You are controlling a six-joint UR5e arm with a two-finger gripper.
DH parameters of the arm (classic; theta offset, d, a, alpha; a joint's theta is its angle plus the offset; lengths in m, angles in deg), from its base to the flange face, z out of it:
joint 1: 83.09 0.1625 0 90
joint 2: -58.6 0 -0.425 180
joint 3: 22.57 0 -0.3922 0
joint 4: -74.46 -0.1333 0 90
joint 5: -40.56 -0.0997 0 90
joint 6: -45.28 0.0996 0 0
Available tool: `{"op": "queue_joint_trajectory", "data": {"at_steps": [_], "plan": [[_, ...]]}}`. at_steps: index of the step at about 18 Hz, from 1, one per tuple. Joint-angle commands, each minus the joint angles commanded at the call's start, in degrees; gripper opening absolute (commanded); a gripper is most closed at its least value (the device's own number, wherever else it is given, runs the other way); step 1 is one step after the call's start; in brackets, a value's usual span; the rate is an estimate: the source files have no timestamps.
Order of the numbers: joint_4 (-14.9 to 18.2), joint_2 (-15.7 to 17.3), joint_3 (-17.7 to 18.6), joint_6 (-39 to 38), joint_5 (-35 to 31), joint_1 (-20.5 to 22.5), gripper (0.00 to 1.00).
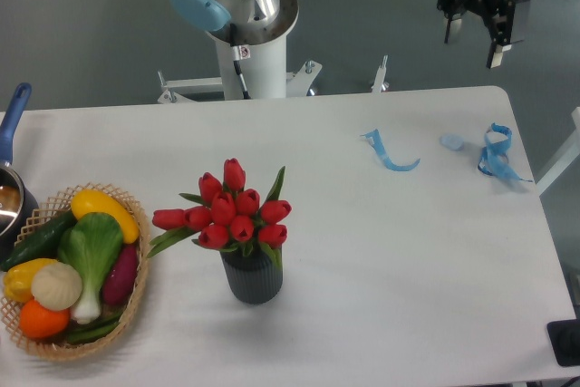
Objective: Pick up the flowers from the vase
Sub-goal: 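Move the open gripper toward the red tulip bouquet in the grey vase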
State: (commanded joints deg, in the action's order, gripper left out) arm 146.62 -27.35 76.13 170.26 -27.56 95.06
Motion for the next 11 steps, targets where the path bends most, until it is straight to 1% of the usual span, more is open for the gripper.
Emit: {"op": "queue_joint_trajectory", "data": {"at_steps": [6,7,8,11], "plan": [[-0.18,0.0,0.35,-0.17,2.46,0.0,1.0],[-0.26,0.0,1.22,-1.13,4.72,0.17,1.0],[-0.87,0.0,2.36,-5.14,8.84,0.17,1.0],[-3.68,0.26,3.42,-16.3,12.65,-0.26,1.0]]}}
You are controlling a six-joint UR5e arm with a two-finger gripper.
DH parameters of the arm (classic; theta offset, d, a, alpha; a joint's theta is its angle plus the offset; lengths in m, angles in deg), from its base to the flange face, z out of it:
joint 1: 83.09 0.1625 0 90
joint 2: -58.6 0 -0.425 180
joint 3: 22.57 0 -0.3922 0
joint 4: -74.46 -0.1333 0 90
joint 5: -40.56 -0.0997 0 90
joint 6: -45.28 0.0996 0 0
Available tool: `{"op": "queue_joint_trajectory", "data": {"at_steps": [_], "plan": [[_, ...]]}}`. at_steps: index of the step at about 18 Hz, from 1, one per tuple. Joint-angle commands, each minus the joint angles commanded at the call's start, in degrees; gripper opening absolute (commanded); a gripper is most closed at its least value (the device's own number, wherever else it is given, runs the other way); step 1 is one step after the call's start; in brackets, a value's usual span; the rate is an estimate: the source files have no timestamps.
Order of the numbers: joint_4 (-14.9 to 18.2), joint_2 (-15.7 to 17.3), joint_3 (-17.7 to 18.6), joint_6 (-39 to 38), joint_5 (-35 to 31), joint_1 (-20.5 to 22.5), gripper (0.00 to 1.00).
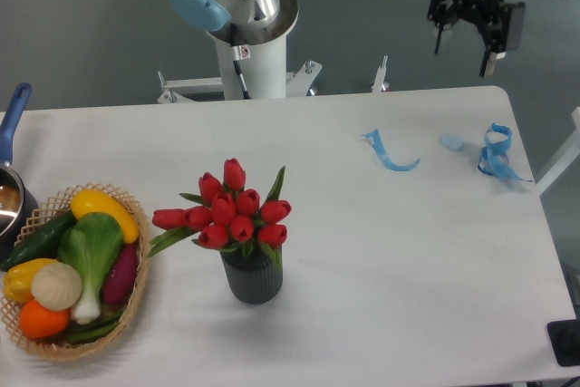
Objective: Pick up the flowers from the vase
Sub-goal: 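Move the open gripper toward the red tulip bouquet in the grey vase, then lower the open gripper around the tulip stems above the vase rim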
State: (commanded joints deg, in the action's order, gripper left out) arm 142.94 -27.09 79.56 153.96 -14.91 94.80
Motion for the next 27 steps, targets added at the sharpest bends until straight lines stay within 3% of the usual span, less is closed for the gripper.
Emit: {"op": "queue_joint_trajectory", "data": {"at_steps": [5,8,10,13,16,20,27], "plan": [[-0.63,0.18,2.2,-11.7,8.7,-1.14,1.0],[-2.11,-0.43,3.16,-15.77,9.33,-3.86,1.0],[-5.18,-0.61,5.0,-15.86,9.33,-6.15,1.0],[-12.39,-0.88,8.52,-18.48,12.3,-7.99,1.0],[-13.11,-2.63,8.18,-24.82,13.9,-10.01,1.0],[-13.28,-4.83,8.09,-25.09,13.11,-15.28,1.0],[-13.55,-8.25,7.3,-24.65,13.02,-20.12,1.0]]}}
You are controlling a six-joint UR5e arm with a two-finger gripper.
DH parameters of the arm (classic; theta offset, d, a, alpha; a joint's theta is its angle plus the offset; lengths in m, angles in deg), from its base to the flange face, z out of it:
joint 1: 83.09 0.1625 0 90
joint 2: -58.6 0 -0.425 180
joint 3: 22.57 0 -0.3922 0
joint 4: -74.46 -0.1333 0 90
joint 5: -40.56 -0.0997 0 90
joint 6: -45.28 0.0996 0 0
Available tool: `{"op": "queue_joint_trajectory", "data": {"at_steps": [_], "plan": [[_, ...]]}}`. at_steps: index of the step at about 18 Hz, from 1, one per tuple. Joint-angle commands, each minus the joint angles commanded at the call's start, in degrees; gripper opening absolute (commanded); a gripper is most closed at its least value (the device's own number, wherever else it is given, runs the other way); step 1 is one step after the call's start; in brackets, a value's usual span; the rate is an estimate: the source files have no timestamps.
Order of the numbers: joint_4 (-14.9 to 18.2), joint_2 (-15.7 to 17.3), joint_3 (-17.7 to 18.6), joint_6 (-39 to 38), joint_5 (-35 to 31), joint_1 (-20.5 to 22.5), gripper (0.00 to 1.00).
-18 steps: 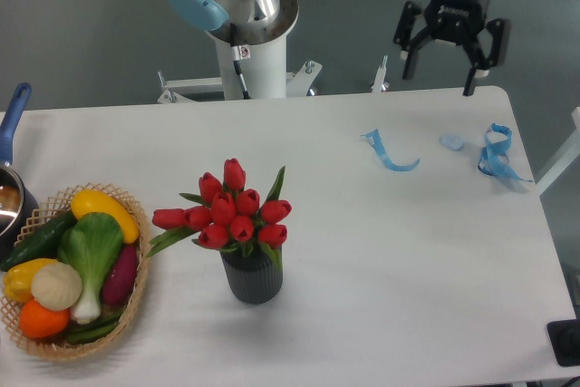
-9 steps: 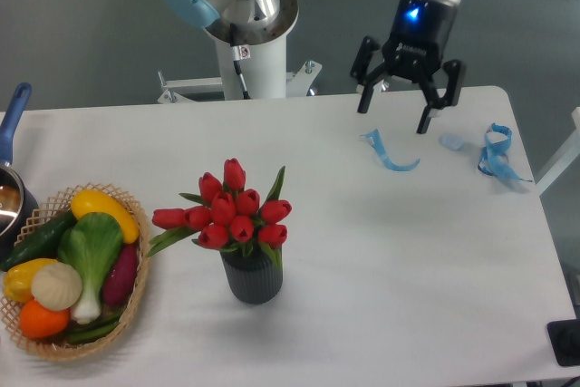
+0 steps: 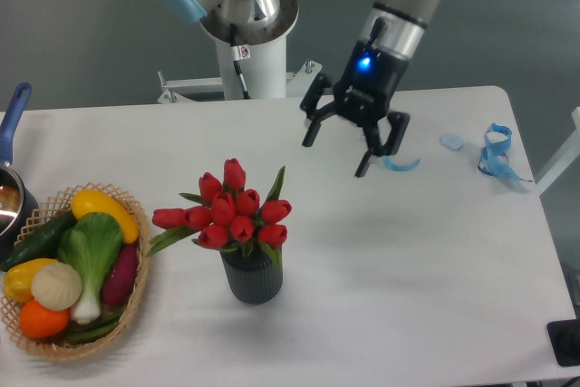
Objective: Pick up the flowers from the vase
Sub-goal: 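Lower the open gripper around the tulip stems above the vase rim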
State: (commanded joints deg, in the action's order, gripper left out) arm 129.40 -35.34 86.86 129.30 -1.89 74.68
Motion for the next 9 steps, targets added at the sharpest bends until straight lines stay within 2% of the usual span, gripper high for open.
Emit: {"op": "queue_joint_trajectory", "data": {"at_steps": [3,9], "plan": [[0.0,-3.07,-1.32,0.18,0.0,-3.07,1.0],[-2.19,-4.66,-0.44,0.62,0.18,-5.63,1.0]]}}
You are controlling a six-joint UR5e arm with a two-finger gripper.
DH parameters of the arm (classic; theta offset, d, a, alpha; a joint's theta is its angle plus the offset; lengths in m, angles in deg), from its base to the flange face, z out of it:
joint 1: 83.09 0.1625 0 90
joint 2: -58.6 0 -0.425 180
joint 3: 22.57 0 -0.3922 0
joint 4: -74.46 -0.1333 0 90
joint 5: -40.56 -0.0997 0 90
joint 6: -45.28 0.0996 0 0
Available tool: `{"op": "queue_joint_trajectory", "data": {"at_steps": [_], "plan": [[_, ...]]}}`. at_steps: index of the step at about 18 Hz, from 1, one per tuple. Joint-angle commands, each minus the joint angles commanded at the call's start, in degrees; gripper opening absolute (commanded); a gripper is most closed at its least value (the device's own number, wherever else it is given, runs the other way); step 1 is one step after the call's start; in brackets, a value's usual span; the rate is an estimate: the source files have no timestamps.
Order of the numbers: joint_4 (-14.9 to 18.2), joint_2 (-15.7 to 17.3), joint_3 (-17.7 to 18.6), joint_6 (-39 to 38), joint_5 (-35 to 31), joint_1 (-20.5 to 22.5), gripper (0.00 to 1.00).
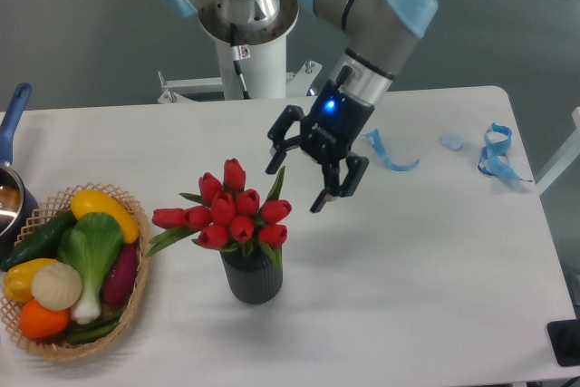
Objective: Pick up the flowers from the vase
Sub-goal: 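Lower the open gripper around the tulip stems above the vase rim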
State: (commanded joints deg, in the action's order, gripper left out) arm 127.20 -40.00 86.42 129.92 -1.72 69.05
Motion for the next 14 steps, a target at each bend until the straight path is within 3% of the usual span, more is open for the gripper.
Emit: {"op": "queue_joint_trajectory", "data": {"at_steps": [5,14], "plan": [[-3.6,-2.2,-0.44,-0.61,0.26,-2.64,1.0],[-3.87,-4.84,-2.02,-3.85,1.67,-5.1,1.0]]}}
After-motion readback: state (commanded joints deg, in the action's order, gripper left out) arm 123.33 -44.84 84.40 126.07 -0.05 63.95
